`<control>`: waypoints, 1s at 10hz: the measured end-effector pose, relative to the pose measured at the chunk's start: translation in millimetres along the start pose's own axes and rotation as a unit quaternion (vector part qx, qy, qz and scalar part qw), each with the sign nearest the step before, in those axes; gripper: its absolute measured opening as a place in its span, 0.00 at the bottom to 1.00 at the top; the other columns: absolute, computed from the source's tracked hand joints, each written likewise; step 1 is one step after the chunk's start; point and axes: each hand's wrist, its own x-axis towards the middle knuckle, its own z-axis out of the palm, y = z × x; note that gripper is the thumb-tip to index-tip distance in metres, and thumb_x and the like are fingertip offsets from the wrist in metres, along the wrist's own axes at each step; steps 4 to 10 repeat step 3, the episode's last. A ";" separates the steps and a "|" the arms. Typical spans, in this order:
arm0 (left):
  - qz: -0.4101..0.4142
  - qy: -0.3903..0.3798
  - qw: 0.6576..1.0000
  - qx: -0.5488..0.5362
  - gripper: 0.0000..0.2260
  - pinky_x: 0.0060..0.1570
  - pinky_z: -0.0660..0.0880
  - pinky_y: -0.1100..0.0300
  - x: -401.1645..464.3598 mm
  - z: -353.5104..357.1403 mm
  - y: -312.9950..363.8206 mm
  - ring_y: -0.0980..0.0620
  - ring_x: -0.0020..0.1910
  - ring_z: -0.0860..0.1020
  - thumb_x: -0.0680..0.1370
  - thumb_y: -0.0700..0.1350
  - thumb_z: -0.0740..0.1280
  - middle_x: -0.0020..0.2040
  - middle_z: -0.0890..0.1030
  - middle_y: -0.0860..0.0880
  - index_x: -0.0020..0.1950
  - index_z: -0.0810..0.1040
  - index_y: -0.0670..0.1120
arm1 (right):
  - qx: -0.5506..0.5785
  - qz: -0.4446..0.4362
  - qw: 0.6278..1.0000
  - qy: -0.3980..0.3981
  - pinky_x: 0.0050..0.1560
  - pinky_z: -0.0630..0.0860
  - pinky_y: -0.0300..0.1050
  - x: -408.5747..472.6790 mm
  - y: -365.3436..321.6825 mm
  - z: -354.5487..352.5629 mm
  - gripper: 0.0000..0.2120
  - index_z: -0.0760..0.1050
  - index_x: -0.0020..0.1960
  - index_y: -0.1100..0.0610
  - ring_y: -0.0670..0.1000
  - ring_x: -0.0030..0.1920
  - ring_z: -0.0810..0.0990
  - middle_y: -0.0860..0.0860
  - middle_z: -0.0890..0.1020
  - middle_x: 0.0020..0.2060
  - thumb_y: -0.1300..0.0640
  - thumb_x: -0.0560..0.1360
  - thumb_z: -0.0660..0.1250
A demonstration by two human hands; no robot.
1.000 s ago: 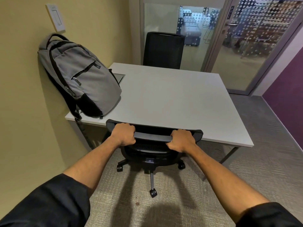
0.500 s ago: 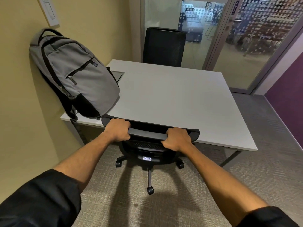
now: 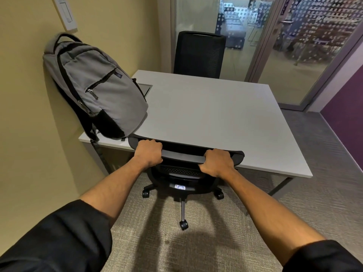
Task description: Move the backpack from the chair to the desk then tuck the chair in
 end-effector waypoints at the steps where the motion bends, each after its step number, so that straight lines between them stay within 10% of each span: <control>1: -0.032 0.003 0.999 0.029 0.16 0.59 0.68 0.50 -9.2 -2.8 9.9 0.45 0.57 0.79 0.72 0.50 0.70 0.55 0.83 0.46 0.58 0.77 0.47 | 0.011 0.014 1.000 -0.007 0.39 0.69 0.46 -10.3 -4.7 -2.2 0.16 0.79 0.48 0.56 0.54 0.38 0.78 0.49 0.77 0.34 0.45 0.70 0.65; 3: 0.021 0.043 0.999 0.001 0.34 0.67 0.65 0.47 -35.4 -10.9 6.2 0.44 0.66 0.73 0.70 0.64 0.69 0.66 0.76 0.44 0.70 0.68 0.45 | 0.032 -0.034 0.997 0.064 0.51 0.71 0.49 -30.2 -7.4 -35.2 0.32 0.74 0.61 0.54 0.53 0.51 0.78 0.50 0.81 0.53 0.31 0.68 0.67; 10: 0.021 0.043 0.999 0.001 0.34 0.67 0.65 0.47 -35.4 -10.9 6.2 0.44 0.66 0.73 0.70 0.64 0.69 0.66 0.76 0.44 0.70 0.68 0.45 | 0.032 -0.034 0.997 0.064 0.51 0.71 0.49 -30.2 -7.4 -35.2 0.32 0.74 0.61 0.54 0.53 0.51 0.78 0.50 0.81 0.53 0.31 0.68 0.67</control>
